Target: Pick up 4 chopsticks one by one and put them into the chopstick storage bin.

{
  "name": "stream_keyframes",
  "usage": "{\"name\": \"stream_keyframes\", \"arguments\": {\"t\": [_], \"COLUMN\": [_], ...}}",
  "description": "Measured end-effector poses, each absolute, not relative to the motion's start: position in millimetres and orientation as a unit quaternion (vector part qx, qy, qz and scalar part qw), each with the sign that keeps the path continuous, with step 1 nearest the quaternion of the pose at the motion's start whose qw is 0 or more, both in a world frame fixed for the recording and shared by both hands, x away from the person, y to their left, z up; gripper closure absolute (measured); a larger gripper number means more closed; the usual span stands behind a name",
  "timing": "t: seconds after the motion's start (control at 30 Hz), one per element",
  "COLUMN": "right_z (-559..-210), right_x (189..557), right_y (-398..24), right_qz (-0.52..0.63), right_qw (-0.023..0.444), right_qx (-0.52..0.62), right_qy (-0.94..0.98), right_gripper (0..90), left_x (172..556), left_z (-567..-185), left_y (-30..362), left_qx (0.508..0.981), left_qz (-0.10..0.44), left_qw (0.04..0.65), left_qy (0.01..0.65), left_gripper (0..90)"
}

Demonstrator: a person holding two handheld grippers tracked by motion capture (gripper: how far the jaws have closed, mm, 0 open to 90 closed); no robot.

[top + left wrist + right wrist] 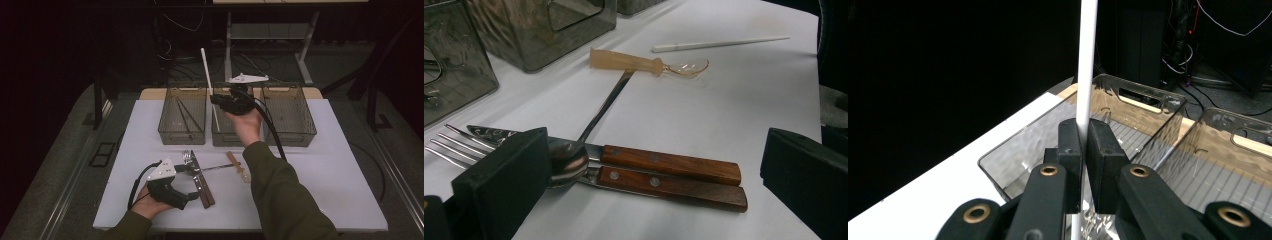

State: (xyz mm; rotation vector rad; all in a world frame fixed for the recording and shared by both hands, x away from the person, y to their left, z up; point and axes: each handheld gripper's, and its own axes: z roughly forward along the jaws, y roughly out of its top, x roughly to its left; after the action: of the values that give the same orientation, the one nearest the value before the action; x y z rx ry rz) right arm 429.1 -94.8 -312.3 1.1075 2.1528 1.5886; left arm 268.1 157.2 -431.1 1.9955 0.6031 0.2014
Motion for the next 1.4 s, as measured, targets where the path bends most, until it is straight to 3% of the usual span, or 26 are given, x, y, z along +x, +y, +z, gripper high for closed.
{"name": "stream_keyframes", "arguments": {"t": [0.6, 1.4], "right_z": [-318.2, -380.2], "right_x": [451.7, 472.0], "right_y": [-36.2, -2.7], "right_qz": [0.527, 0.424], "right_qw": [0.123, 0.131], "right_qx": [0.372, 0.400], "right_qy": [0.754, 0.802], "right_gripper": [85.6, 85.5], "left_x": [269.7, 269.1], "left_z": [-430.3, -428.9], "left_y": [158.3, 159.5], "left_qx": [0.820, 0.819], "left_qz": [0.081, 0.080], "left_qw": [0.509, 0.512], "left_qy": [0.250, 0.248], "left_gripper": [0.0, 0.0]}}
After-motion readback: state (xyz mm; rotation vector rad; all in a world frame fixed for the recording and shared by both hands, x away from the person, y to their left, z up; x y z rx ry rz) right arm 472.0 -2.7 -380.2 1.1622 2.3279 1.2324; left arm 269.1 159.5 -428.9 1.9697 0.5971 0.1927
